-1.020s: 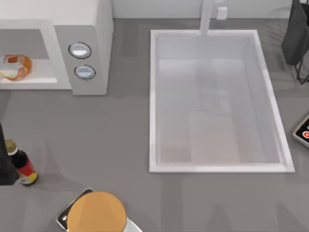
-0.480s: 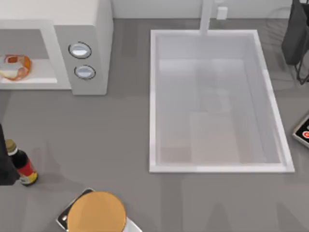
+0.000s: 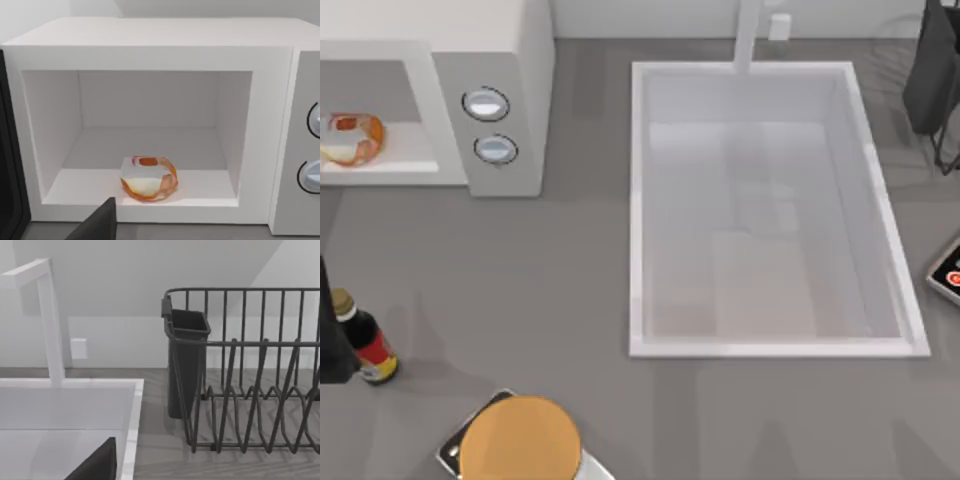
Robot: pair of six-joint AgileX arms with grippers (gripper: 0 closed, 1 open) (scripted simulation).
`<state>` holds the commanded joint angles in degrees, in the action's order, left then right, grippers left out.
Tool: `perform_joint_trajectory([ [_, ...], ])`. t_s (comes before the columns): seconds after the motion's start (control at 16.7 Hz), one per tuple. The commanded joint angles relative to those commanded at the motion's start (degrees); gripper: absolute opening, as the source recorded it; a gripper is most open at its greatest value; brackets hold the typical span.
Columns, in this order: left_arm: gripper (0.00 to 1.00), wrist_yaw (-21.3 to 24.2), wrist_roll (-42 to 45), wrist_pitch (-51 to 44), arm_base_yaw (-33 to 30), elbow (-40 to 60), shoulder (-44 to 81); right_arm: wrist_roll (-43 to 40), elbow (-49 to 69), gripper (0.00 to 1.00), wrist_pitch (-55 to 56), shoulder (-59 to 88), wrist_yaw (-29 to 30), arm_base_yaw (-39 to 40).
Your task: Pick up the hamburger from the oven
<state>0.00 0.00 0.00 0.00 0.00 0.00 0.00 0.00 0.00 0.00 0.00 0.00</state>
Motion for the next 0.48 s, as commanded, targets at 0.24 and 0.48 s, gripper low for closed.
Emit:
perform_joint_trajectory([
  [0.24,1.0,0.0,0.0,0.0,0.0,0.0,0.0,0.0,0.0,1.0,0.0,0.0,0.0,0.0],
  [0.48,1.0,0.35,0.14,2.69,0.61,2.17,5.53,0.0,0.0,1.0,0.0,0.0,0.0,0.0],
])
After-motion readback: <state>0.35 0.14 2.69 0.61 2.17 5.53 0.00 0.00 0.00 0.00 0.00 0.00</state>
